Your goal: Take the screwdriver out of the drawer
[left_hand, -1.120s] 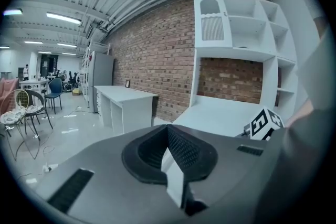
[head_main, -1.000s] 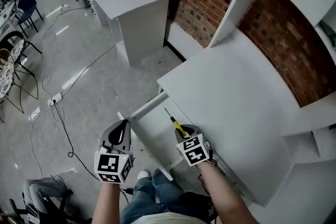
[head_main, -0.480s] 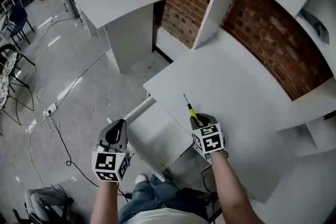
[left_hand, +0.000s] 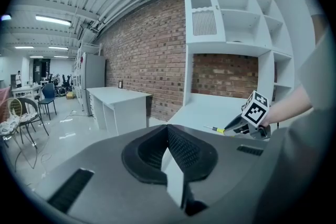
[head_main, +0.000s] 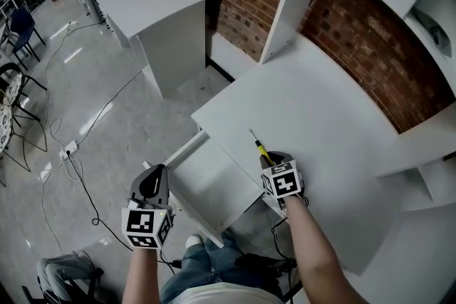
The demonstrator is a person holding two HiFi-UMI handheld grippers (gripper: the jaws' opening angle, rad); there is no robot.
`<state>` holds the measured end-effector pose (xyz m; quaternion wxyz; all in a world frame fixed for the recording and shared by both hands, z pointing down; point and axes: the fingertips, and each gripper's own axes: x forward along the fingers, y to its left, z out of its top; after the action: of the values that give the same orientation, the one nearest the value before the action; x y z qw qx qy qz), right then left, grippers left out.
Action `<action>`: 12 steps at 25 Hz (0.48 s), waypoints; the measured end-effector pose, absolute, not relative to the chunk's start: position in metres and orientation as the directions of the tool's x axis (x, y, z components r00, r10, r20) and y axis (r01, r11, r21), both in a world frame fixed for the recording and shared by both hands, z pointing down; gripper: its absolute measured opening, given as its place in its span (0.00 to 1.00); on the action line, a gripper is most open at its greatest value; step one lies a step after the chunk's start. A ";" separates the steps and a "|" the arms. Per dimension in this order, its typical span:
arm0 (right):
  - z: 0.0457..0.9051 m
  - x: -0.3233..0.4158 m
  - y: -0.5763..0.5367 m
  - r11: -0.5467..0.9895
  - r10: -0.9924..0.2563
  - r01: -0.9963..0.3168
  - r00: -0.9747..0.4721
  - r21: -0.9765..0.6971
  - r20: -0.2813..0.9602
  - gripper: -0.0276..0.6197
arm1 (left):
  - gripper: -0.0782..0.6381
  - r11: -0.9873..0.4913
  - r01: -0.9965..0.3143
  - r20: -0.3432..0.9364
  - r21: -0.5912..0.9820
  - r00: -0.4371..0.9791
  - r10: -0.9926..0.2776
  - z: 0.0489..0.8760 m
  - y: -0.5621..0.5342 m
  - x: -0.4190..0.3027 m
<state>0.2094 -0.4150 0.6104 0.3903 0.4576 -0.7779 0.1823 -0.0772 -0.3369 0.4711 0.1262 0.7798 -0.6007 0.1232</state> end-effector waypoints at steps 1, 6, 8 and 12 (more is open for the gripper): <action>0.611 0.208 -0.416 0.513 -0.572 -0.855 -0.275 0.075 0.773 0.17 | 0.12 -0.245 -0.968 0.344 0.047 0.246 -0.906 0.471 -0.337 -0.079; 0.606 0.208 -0.417 0.493 -0.593 -0.865 -0.259 0.089 0.763 0.30 | 0.12 -0.251 -0.967 0.334 0.041 0.250 -0.909 0.464 -0.335 -0.083; 0.595 0.206 -0.415 0.488 -0.613 -0.868 -0.261 0.097 0.745 0.31 | 0.12 -0.258 -0.965 0.324 0.037 0.256 -0.911 0.461 -0.334 -0.084; 0.564 0.202 -0.405 0.463 -0.668 -0.877 -0.254 0.124 0.699 0.30 | 0.12 -0.275 -0.960 0.299 0.045 0.276 -0.913 0.452 -0.330 -0.084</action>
<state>0.2019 -0.4054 0.5642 0.3554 0.4967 -0.7781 0.1471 -0.0836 -0.3304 0.4517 0.1090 0.7912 -0.5920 0.1076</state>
